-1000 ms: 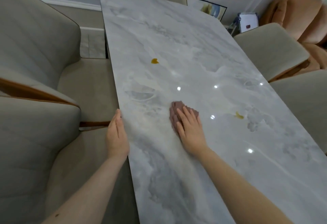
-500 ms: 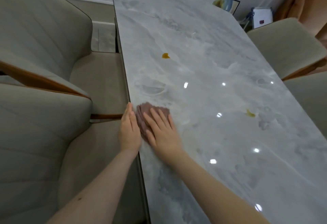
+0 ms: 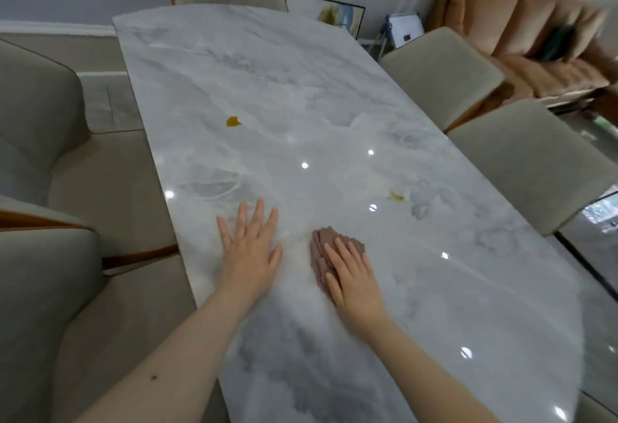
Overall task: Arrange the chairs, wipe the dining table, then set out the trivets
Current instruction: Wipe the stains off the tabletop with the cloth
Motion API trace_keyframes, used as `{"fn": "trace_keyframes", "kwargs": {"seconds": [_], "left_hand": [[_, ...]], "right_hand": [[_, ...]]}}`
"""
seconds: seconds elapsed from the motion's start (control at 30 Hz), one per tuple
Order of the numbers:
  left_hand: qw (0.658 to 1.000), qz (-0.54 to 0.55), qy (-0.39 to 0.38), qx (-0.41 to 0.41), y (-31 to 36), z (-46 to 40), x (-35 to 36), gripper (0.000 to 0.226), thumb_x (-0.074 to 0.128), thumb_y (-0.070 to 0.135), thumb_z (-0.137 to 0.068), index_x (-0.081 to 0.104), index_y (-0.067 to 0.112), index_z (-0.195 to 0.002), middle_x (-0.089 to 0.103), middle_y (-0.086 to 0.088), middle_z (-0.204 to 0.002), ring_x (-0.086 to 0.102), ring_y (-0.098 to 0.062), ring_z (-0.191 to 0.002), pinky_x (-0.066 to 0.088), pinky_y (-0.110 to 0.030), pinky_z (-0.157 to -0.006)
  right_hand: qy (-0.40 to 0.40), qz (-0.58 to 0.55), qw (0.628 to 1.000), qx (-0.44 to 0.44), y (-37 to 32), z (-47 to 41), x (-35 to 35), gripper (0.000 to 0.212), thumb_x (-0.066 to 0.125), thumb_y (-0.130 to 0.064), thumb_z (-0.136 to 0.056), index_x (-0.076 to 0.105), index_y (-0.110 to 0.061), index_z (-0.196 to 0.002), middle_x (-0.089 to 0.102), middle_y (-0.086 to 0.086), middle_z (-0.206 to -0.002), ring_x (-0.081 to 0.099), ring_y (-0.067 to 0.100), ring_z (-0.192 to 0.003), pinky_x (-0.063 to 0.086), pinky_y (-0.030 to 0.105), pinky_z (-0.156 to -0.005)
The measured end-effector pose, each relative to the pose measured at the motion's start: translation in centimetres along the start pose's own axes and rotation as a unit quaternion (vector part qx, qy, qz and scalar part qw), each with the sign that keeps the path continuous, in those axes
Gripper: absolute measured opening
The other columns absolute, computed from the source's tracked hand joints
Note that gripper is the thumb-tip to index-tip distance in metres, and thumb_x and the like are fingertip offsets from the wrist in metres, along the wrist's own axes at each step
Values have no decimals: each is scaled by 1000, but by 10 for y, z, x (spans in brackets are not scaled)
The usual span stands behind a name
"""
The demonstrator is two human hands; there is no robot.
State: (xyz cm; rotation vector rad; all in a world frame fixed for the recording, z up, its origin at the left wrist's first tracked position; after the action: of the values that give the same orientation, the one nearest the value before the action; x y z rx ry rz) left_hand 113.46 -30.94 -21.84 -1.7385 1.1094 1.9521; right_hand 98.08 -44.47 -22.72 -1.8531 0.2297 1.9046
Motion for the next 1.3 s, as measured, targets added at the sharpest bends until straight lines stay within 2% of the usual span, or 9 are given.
{"fn": "trace_keyframes", "kwargs": {"seconds": [0.1,0.23,0.37,0.5,0.67,0.83,1.07,1.23,1.3], "left_hand": [[999,-8,-39,37,33,-24,7,77,30,61,-76,46,21,-140,33,-8,-152,27,-42,-139,12,-73,-101],[997,-29,-65,30,71,-64,21,96,5,79,-67,3,33,-151,-10,3,-160,-16,-35,-144,-11,-69,-104],[995,-44,-88,21,94,-105,35,98,29,84,-75,-7,34,-151,-18,3,-158,-22,-37,-142,-10,-72,-103],[990,-74,-120,2,99,-131,52,111,25,93,-62,-12,35,-149,-22,2,-157,-23,-39,-141,-12,-75,-100],[989,-88,-123,-2,99,-138,59,117,18,98,-55,-15,37,-148,-22,1,-157,-24,-39,-140,-15,-75,-96],[985,-93,-144,-12,101,-138,57,117,19,98,-55,-16,36,-148,-24,2,-157,-25,-38,-140,-12,-76,-98],[984,-98,-146,-11,102,-139,57,116,21,97,-57,-15,35,-148,-23,1,-157,-24,-38,-141,-13,-75,-98],[982,-90,-163,-10,100,-138,56,119,22,98,-54,-16,36,-148,-25,1,-156,-26,-37,-140,-13,-76,-97],[980,-87,-181,-9,100,-140,55,123,26,98,-52,-18,36,-148,-28,1,-155,-28,-37,-140,-13,-75,-96]], "right_hand": [[18,4,993,113,66,15,-20,70,6,-53,-88,24,-24,-150,9,-13,-153,8,12,-146,-5,29,-118],[50,14,970,236,137,-2,-31,75,3,-56,-87,20,-22,-152,15,0,-160,6,21,-148,0,41,-119],[76,7,933,351,166,-36,-36,55,29,-42,-101,18,-25,-152,12,2,-160,3,29,-147,-2,49,-117],[62,-31,916,396,181,-80,-40,54,24,-42,-102,11,-28,-153,4,0,-161,-4,31,-147,-7,54,-116],[57,-34,944,323,175,-122,-45,54,23,-41,-102,9,-30,-153,2,-3,-161,-6,26,-147,-10,51,-115],[35,7,993,116,159,-87,-40,71,3,-57,-86,14,-33,-152,9,-8,-160,2,15,-148,-7,40,-116],[53,-28,953,296,202,-130,-47,52,24,-42,-101,16,-33,-151,8,-3,-161,1,27,-147,-7,51,-117],[28,-7,998,63,114,-114,-25,63,14,-52,-91,22,-33,-150,17,-5,-159,7,23,-148,-4,46,-117],[7,2,1000,7,127,-74,-25,60,17,-53,-93,26,-33,-149,21,-6,-158,9,20,-147,-4,40,-116]]}}
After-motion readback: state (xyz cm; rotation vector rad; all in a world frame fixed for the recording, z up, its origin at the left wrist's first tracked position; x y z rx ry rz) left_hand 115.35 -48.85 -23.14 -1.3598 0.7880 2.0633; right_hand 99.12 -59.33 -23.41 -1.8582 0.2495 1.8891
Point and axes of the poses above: each hand's wrist, its own z-axis away from the middle knuckle, its own x-axis out of the palm, y = z × x, the point moved 5 cm from there along -z, towards the middle knuckle
